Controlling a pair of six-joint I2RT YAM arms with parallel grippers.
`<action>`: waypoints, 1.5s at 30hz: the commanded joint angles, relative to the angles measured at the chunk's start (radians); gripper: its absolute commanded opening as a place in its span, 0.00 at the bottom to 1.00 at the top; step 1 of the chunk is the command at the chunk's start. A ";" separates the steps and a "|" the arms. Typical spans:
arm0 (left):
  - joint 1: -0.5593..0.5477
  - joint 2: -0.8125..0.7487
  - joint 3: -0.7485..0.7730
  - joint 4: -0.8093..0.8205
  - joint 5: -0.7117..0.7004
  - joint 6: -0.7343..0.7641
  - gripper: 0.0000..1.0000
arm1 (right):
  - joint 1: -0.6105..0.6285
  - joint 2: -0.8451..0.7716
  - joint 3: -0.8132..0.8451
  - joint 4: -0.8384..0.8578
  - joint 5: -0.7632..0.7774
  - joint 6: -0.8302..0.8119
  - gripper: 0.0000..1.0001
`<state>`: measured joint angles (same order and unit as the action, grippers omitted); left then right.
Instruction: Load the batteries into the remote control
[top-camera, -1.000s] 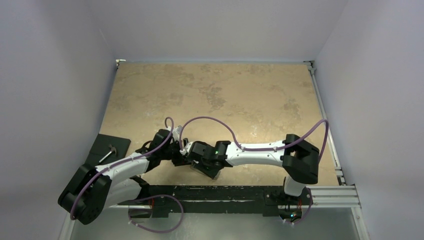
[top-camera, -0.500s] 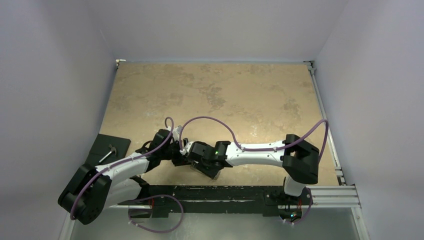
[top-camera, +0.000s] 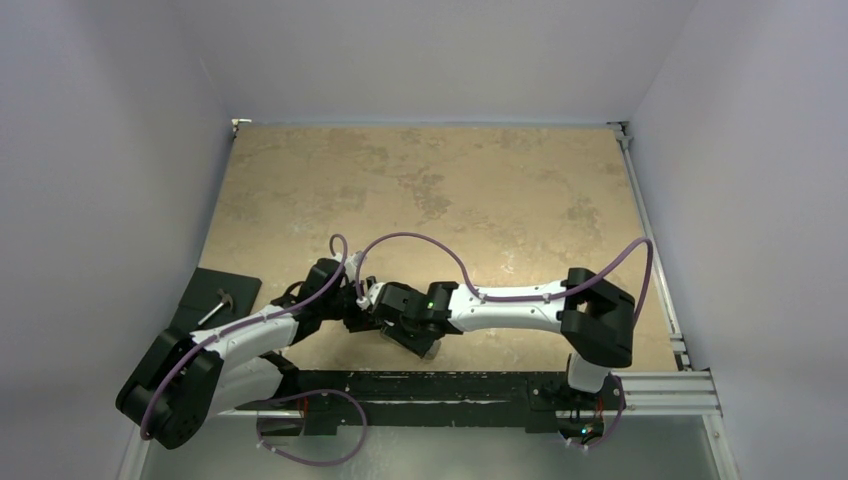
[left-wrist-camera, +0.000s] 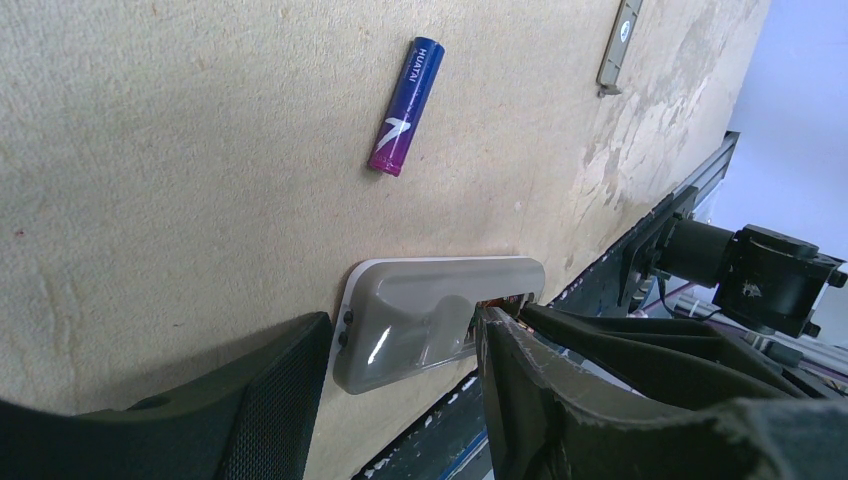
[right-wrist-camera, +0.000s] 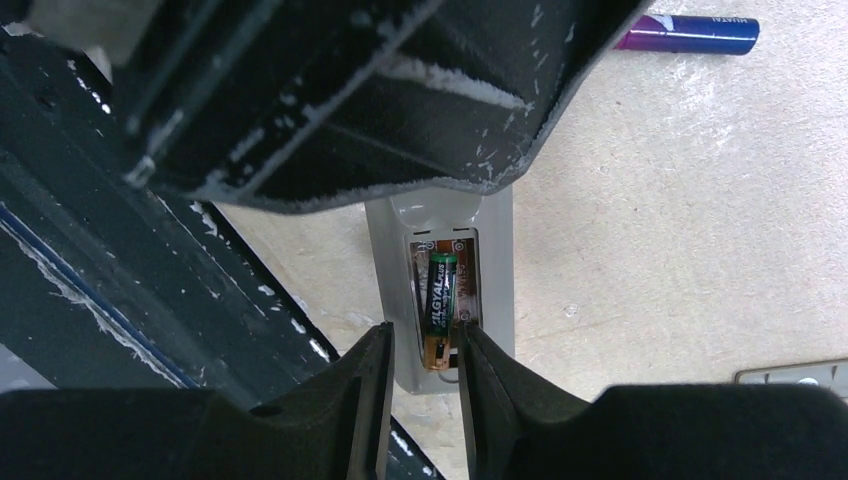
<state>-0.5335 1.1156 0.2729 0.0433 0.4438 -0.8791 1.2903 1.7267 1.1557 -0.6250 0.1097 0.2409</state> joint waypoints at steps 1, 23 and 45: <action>-0.005 0.009 -0.001 -0.013 -0.030 0.029 0.56 | 0.006 0.018 0.046 0.021 -0.011 -0.021 0.37; -0.005 0.014 0.000 -0.011 -0.030 0.032 0.56 | 0.006 0.064 0.068 0.043 -0.015 -0.050 0.37; -0.005 0.016 0.001 -0.011 -0.032 0.031 0.56 | 0.006 0.073 0.075 0.039 -0.010 -0.057 0.33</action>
<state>-0.5335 1.1164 0.2729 0.0437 0.4438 -0.8787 1.2903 1.7943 1.1957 -0.6044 0.0879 0.1928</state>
